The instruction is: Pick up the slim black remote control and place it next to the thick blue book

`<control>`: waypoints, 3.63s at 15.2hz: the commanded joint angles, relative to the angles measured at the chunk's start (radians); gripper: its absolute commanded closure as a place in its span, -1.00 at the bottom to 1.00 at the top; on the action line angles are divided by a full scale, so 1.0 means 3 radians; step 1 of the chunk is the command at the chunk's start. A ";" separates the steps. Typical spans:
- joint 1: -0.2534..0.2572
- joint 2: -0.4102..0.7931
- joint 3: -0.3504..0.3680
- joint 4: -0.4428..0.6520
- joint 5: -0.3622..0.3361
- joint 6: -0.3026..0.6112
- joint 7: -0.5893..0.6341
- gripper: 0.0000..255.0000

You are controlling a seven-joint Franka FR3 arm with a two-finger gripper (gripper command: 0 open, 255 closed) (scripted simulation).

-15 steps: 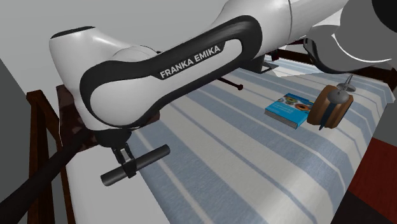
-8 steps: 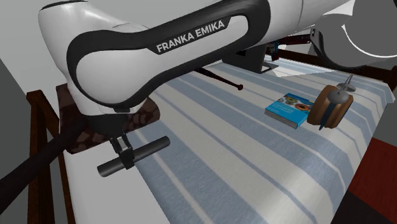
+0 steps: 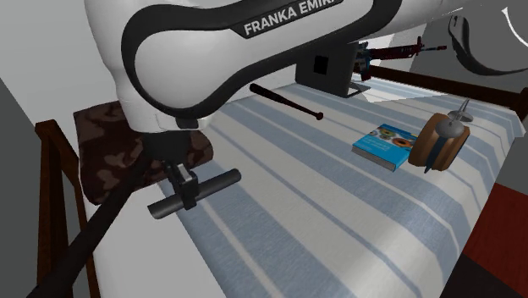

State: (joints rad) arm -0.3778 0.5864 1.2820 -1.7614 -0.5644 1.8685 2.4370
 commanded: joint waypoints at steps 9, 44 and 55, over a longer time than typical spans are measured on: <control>-0.1969 -0.0377 0.1094 -0.0980 0.0229 0.0292 -0.0624 1.00; -0.5177 0.0959 0.1752 -0.1257 -0.0986 -0.0455 -0.2757 1.00; -0.5102 0.1098 0.1214 -0.0417 -0.1217 -0.0660 -0.3629 1.00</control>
State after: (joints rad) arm -1.9021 0.9118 1.6523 -1.9037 -0.9253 1.6772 1.3728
